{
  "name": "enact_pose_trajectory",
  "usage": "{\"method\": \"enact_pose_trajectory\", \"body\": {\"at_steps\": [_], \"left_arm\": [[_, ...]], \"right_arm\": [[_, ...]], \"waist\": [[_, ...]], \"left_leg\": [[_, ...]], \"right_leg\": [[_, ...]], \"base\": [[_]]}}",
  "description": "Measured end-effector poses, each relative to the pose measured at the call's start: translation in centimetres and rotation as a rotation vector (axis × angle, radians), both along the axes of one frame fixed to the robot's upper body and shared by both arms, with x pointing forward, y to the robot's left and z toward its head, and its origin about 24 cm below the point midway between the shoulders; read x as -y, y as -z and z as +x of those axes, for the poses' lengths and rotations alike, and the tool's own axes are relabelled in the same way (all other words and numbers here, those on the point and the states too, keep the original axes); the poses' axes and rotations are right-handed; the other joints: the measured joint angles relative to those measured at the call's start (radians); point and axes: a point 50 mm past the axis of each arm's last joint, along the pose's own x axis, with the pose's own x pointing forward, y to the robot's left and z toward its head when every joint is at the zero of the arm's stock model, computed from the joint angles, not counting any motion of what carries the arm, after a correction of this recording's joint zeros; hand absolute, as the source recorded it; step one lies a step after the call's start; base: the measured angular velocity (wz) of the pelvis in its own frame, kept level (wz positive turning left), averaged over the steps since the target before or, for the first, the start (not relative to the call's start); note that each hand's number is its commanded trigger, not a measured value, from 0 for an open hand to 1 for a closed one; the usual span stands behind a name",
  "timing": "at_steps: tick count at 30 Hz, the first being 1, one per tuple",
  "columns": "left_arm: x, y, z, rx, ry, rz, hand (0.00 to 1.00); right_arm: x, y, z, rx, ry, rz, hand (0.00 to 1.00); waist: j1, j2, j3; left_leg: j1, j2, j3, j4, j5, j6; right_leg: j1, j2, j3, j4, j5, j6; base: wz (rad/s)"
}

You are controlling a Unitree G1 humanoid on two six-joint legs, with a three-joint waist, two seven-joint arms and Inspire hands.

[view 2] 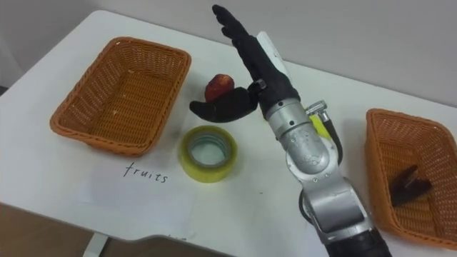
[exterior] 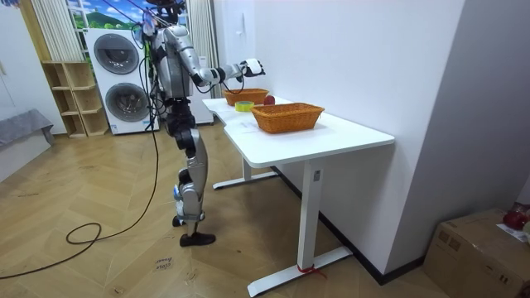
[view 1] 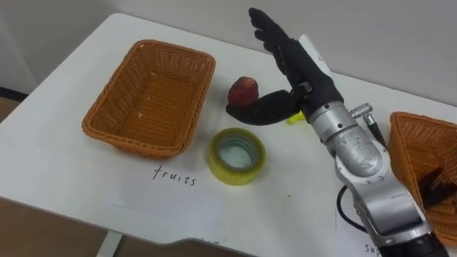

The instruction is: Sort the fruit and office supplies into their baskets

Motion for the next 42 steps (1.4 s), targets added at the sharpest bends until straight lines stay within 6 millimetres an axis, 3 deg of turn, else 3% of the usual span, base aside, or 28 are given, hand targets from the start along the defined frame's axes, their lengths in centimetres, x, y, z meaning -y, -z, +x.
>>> {"method": "enact_pose_trajectory", "body": {"at_steps": [12,31,42], "left_arm": [[0.2,0.1,0.1,-0.010,0.040,-0.007,0.00],[0.3,0.0,0.3,-0.002,0.064,-0.006,0.00],[0.3,0.0,0.1,-0.005,0.067,-0.006,0.00]], "right_arm": [[-1.3,1.4,-0.2,-0.030,-0.038,-0.076,0.00],[-1.2,1.7,-0.2,-0.015,-0.026,-0.205,0.00],[-1.0,2.3,-0.3,-0.039,-0.030,-0.282,0.00]], "waist": [[-0.003,-0.014,0.0010],[-0.012,-0.004,0.0081],[-0.012,-0.008,0.0052]], "left_leg": [[-0.001,-0.003,-0.005,-0.007,0.000,0.000],[-0.002,-0.004,-0.013,-0.011,0.001,0.002],[-0.001,-0.005,-0.017,-0.001,0.001,0.002]], "right_leg": [[0.000,0.000,-0.011,0.000,0.000,0.000],[0.002,-0.001,-0.021,0.000,0.000,0.000],[0.003,-0.002,-0.021,0.000,0.000,0.000]], "base": [[0.00],[0.00],[0.00]]}}
